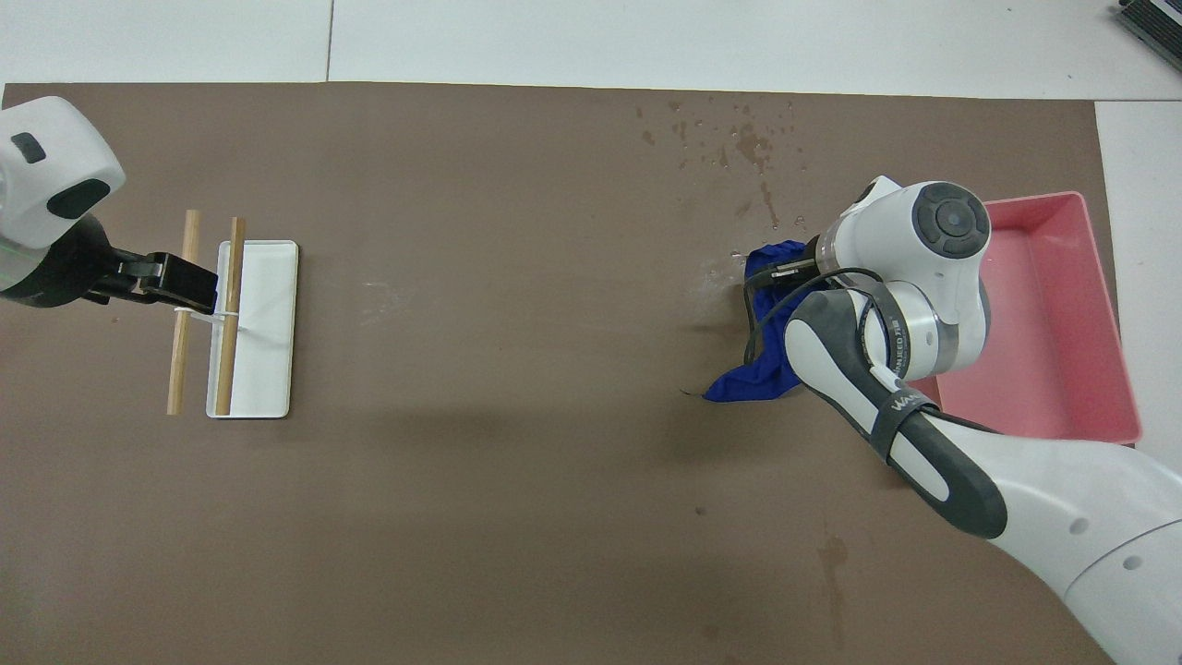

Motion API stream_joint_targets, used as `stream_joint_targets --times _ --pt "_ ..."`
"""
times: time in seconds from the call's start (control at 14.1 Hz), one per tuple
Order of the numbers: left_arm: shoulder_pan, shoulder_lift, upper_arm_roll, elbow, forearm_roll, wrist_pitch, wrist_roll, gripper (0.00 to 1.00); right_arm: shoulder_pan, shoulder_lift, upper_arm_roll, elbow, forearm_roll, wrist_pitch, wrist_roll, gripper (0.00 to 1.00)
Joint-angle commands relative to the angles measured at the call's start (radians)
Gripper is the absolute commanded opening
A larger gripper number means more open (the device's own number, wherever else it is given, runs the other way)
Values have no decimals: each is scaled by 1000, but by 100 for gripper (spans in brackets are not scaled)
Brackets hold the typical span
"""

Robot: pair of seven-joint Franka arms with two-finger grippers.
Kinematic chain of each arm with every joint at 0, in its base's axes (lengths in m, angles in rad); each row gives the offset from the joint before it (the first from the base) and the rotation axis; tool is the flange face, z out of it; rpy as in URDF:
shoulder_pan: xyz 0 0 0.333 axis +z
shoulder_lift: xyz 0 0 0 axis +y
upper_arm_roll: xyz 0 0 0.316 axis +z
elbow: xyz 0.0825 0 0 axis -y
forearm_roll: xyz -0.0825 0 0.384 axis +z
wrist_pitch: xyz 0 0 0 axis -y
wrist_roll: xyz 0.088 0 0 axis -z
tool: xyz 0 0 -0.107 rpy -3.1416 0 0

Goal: Wipe water with towel using both arms
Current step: 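Wipe the towel over the water spill with the right gripper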

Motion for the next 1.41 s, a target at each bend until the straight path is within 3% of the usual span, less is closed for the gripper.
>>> stream_joint_targets --times 0.0,0.49,0.85,0.99,1.34 --pt "4 -21 2 -23 -1 2 7 100 -14 59 12 64 -32 26 -16 0" --pt "4 -21 2 -23 -1 2 7 100 -2 104 12 141 -84 78 -17 0" --pt "4 -21 2 -23 -1 2 7 100 1 105 14 100 -115 99 -14 0" --pt "4 -21 2 -23 1 2 7 100 14 104 14 95 -110 58 -4 0" --pt "4 -21 2 -23 1 2 7 100 12 82 15 112 -68 -199 -4 0"
